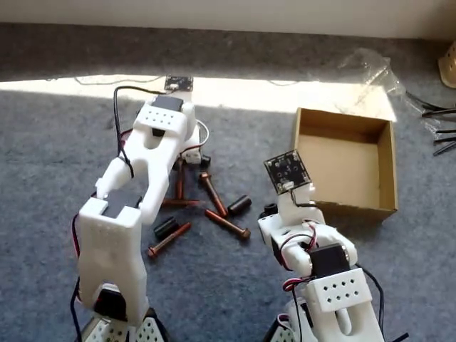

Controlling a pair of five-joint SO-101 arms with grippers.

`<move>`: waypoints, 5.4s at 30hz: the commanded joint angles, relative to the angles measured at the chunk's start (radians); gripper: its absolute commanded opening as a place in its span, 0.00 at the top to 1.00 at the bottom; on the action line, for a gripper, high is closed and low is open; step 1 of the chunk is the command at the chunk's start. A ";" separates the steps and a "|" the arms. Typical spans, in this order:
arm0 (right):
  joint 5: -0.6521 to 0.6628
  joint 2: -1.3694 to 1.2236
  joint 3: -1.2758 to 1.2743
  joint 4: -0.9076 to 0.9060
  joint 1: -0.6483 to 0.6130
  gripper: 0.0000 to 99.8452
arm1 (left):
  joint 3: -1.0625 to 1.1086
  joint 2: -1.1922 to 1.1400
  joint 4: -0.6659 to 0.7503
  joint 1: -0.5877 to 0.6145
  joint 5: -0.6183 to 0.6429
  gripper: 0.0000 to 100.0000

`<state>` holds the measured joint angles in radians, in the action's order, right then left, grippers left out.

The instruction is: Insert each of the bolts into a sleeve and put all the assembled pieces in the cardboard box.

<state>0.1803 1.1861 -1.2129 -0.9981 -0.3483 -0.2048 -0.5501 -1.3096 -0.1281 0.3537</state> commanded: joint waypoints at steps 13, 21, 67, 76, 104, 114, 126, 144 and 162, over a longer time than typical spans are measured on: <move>0.003 0.016 0.012 0.024 0.005 1.00 | -0.016 -0.048 0.069 0.022 0.003 0.91; 0.003 0.016 0.012 0.024 0.005 1.00 | -0.010 -0.050 0.061 0.031 0.002 0.99; -0.130 0.018 0.064 0.196 -0.193 1.00 | 0.143 0.958 -0.287 0.030 -0.439 1.00; -0.124 0.105 0.277 0.018 -0.228 1.00 | 0.401 1.214 -0.118 0.031 -0.437 1.00; -0.149 0.654 -0.344 0.315 -0.383 1.00 | 0.710 1.415 0.106 -0.048 -0.433 1.00; -0.201 0.648 -0.427 0.555 -0.302 1.00 | 1.044 1.822 0.361 -0.048 -0.391 1.00; 0.000 0.647 -0.596 0.759 -0.303 1.00 | 1.196 2.069 0.552 -0.045 -0.224 1.00; -0.005 0.647 -0.596 0.696 -0.303 1.00 | 1.283 2.078 0.870 -0.107 -0.183 0.99; -0.109 0.641 -0.596 0.693 -0.305 1.00 | 1.363 2.071 0.944 -0.344 -0.189 0.99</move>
<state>0.0790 1.8182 -1.6701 -0.3076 -0.6644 1.1132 1.5198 -0.4534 -0.4242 0.1741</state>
